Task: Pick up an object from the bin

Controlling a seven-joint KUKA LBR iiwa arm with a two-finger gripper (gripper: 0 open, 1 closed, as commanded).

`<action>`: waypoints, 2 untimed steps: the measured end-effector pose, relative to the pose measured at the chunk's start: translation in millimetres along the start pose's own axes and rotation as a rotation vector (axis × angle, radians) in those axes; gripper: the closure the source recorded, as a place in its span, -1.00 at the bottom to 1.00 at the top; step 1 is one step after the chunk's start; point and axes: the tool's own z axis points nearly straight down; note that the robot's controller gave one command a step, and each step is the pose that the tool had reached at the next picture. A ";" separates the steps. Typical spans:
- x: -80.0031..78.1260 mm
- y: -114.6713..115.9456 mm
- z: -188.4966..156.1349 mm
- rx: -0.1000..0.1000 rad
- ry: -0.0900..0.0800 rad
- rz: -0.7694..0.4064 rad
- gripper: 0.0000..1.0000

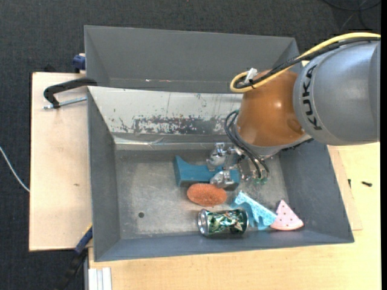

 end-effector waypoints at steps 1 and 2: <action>3.6 4.5 -28.8 0.002 0.035 -0.010 1.00; -1.6 8.7 -90.2 0.003 0.030 -0.013 1.00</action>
Offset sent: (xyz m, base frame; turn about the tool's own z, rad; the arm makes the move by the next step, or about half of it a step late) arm -0.0040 0.0081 0.0883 -0.0138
